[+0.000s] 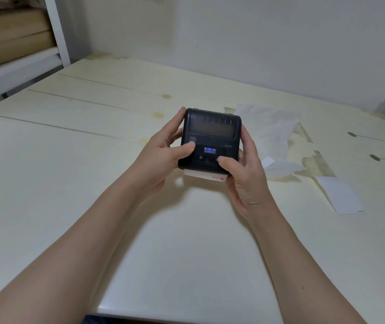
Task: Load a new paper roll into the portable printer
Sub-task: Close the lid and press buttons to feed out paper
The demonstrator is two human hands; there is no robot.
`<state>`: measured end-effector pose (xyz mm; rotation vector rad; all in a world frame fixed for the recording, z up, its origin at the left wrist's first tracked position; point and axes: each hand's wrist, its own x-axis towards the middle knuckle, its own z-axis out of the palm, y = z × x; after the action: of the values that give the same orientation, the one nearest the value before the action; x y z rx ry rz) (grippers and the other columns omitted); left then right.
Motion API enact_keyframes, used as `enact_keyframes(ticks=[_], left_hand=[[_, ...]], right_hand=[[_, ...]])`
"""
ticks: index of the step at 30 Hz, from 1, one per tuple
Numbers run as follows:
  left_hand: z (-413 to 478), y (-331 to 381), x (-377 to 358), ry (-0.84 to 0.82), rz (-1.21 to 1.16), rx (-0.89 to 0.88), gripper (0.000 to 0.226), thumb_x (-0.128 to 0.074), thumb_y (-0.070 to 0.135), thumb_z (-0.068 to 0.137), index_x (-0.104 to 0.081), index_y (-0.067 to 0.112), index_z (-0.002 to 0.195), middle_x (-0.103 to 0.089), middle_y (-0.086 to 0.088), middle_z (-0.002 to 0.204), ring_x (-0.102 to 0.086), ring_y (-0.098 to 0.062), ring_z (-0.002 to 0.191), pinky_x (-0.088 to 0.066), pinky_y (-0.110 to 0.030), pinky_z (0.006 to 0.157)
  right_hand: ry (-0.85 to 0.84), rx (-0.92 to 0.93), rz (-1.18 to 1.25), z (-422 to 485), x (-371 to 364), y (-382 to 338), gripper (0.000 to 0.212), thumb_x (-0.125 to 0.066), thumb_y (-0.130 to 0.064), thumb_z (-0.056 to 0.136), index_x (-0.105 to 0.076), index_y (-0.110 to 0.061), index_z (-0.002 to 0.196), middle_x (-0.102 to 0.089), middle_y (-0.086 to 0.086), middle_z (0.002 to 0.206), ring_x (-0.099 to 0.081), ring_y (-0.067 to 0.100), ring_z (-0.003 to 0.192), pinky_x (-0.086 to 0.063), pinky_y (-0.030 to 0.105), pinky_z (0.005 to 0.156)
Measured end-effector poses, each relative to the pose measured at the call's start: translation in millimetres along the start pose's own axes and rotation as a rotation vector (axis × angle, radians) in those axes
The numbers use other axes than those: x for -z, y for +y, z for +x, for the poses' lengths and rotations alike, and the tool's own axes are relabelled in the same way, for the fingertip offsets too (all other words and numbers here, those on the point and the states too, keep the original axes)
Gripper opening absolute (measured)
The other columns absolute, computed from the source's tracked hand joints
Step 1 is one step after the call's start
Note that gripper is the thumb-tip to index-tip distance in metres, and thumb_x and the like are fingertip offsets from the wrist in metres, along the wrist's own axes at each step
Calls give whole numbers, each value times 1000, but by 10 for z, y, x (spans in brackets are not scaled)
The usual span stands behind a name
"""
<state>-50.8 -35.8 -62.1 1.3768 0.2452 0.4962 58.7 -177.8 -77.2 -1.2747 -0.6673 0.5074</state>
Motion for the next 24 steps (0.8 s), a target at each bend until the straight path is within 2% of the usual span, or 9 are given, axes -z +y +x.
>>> enact_keyframes(ticks=[8, 13, 18, 24], left_hand=[[-15, 32, -20, 21, -6, -23, 70, -54, -1, 96, -33, 36, 152, -51, 0, 146, -61, -15, 124, -56, -31, 92], [-8, 30, -18, 26, -10, -28, 70, -55, -1, 95, -33, 35, 151, -52, 0, 146, -57, -17, 128, -55, -34, 94], [-6, 26, -22, 25, -15, -33, 70, -55, -1, 95, -34, 34, 151, -52, -1, 145, -61, -16, 124, -57, -29, 87], [-9, 34, -21, 27, -23, -38, 70, -55, -2, 95, -35, 34, 151, -52, 0, 145, -60, -16, 124, -58, -28, 86]], right_hand=[[-17, 19, -41, 9, 18, 17, 81, -57, 1, 81, -33, -32, 151, -53, 15, 144, -50, 37, 133, -43, 61, 106], [-15, 21, -51, 20, 26, 20, 81, -58, 0, 80, -33, -32, 150, -54, 17, 142, -50, 38, 132, -44, 62, 105], [-18, 22, -41, 21, 30, 26, 81, -58, 0, 80, -33, -32, 151, -54, 17, 142, -51, 37, 132, -44, 61, 105], [-29, 29, -36, 19, 31, 22, 82, -57, 2, 80, -32, -30, 151, -54, 18, 142, -51, 37, 132, -44, 61, 105]])
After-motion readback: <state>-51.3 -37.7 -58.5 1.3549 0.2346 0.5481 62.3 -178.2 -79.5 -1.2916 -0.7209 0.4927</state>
